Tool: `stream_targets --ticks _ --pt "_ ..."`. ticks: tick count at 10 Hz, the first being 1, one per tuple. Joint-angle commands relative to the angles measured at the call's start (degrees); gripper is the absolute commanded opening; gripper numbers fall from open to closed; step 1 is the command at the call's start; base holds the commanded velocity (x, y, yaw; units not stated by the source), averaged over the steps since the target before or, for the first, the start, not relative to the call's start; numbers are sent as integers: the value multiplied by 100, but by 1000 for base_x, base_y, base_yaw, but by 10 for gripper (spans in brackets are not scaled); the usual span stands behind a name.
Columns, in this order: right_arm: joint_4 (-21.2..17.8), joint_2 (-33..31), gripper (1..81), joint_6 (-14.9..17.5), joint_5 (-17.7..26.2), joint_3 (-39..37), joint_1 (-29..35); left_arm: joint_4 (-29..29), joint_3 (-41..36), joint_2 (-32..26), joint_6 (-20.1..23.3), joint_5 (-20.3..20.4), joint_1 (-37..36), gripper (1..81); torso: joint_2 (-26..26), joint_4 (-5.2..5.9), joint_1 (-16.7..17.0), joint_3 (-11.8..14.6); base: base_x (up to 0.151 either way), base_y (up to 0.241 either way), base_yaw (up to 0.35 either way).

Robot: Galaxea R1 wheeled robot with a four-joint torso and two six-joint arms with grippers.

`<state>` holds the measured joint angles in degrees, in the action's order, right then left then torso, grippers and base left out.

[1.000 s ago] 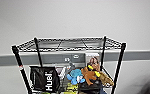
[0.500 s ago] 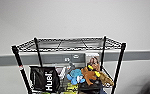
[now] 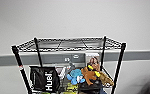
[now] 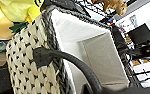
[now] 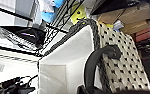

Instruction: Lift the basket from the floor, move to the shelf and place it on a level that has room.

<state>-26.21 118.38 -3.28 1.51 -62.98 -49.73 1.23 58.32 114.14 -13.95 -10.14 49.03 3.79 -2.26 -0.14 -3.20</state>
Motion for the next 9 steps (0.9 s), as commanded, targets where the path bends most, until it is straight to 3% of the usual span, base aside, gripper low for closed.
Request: stream_targets --ticks 1,9 --pt "-411 -549 10 -24 139 875 1144 0 -856 -557 -196 -40 -1048 10 0 0 0 0 0 0 0" --pt "-1140 -1173 10 -15 192 1825 2189 0 -2034 -1366 -661 -120 -2014 10 0 0 0 0 0 0 0"
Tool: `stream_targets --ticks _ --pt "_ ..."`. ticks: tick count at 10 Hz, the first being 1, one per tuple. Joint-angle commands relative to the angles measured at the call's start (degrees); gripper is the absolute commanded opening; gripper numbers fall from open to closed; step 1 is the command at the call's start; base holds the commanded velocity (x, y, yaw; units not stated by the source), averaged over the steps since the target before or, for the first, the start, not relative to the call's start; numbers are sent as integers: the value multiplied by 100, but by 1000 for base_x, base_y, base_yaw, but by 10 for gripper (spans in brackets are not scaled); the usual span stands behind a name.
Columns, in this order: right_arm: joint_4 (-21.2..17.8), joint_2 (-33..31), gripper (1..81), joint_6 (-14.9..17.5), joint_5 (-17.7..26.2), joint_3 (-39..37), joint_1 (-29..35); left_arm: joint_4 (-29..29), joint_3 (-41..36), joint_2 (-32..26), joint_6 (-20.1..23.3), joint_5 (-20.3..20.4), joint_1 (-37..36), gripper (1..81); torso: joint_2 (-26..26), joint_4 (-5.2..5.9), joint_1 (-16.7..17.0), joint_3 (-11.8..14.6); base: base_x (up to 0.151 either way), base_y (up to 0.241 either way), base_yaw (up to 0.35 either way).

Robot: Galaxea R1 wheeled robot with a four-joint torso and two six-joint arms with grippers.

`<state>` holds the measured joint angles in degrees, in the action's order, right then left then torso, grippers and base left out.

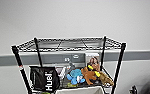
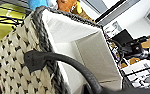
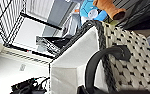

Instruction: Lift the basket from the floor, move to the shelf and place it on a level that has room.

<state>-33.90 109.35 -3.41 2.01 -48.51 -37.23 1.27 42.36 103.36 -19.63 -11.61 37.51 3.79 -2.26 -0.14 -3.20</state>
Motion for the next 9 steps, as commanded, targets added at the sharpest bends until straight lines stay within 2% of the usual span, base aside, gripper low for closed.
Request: stream_targets --ticks 1,5,9 --pt "-477 -297 10 -10 159 430 1089 -4 -553 -394 -251 0 -1082 10 0 0 0 0 0 0 0" --pt "-881 -490 10 -10 203 615 1634 -4 -879 -676 -875 -289 -1979 10 0 0 0 0 0 0 0" --pt "-1329 -719 10 -10 449 818 2302 5 -1177 -817 -1394 -553 -2726 10 0 0 0 0 0 0 0"
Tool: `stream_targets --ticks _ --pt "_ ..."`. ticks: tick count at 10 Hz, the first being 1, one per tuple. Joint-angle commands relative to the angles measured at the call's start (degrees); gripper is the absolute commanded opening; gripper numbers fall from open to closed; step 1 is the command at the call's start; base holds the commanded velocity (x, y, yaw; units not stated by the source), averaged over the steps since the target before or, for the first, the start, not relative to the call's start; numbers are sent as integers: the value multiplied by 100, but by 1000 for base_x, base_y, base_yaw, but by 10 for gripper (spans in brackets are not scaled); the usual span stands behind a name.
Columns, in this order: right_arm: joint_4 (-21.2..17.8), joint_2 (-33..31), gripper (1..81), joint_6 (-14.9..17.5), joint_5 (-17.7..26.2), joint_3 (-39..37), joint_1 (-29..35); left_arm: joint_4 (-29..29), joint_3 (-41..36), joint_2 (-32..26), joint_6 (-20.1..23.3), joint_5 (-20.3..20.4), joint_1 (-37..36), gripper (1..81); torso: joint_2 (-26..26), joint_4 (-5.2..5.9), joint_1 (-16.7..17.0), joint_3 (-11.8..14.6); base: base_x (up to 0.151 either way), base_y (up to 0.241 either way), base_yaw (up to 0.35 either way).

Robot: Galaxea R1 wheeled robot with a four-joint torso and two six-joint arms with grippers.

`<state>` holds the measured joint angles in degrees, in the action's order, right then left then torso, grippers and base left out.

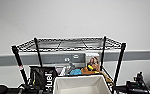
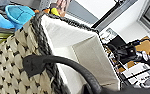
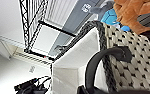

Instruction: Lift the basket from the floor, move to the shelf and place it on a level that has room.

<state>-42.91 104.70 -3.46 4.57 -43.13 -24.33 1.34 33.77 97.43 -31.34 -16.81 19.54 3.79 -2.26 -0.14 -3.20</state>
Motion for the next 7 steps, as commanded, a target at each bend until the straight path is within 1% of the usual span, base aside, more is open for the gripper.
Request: stream_targets --ticks 1,3,4,5,6,7 --pt "-534 -289 10 -5 246 315 1179 7 -379 -276 -319 -42 -1087 10 0 0 0 0 0 0 0" --pt "-736 -368 10 -22 351 385 1513 7 -476 -311 -591 -199 -1456 10 0 0 0 0 0 0 0" --pt "-754 -430 10 -110 360 429 1671 7 -502 -311 -758 -287 -1711 10 0 0 0 0 0 0 0" --pt "-754 -509 10 -233 421 447 1856 7 -503 -320 -952 -427 -1948 10 0 0 0 0 0 0 0" --pt "-754 -544 10 -374 579 412 2075 24 -503 -328 -1092 -472 -2168 10 0 0 0 0 0 0 0" --pt "-754 -588 10 -550 632 412 2313 164 -503 -337 -1146 -560 -2387 10 0 0 0 0 0 0 0"
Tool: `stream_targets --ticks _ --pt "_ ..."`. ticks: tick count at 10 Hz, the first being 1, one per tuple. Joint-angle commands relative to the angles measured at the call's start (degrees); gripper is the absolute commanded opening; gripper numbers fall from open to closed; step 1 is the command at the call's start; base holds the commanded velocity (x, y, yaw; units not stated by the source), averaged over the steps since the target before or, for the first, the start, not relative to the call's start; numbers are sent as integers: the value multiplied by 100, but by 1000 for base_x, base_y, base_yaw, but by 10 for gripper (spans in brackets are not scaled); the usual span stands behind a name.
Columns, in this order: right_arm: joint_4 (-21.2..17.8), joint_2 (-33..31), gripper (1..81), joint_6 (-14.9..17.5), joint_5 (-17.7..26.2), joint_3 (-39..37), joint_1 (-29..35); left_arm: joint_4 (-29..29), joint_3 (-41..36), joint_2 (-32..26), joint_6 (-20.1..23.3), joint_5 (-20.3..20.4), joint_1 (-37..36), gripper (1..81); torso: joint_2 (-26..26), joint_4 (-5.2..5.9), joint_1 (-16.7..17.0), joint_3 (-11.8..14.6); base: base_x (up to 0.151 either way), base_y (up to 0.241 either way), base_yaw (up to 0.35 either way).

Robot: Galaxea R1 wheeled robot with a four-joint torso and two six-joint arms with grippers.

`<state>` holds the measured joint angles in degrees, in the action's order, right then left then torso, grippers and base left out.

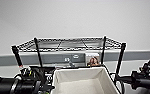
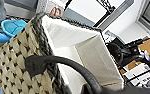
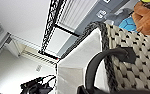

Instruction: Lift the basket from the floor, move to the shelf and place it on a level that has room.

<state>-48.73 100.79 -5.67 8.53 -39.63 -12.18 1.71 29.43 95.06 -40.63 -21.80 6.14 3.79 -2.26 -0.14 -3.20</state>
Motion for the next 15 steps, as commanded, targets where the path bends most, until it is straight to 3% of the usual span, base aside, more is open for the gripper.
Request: stream_targets --ticks 1,5,11,15 --pt "-172 -197 10 -487 350 53 1335 303 -69 -109 -235 -88 -1285 10 0 0 0 0 0 0 0" --pt "-164 -197 10 -1058 614 44 2161 1138 -60 -109 -235 -570 -2428 10 0 -2 0 0 0 0 0" --pt "-102 -57 10 -1840 878 -96 3171 1894 309 -92 -235 -1002 -3474 10 0 -2 0 0 0 0 0" --pt "-93 224 10 -2157 984 -342 3594 2369 687 4 -235 -1282 -4151 10 0 -2 0 0 0 0 0"
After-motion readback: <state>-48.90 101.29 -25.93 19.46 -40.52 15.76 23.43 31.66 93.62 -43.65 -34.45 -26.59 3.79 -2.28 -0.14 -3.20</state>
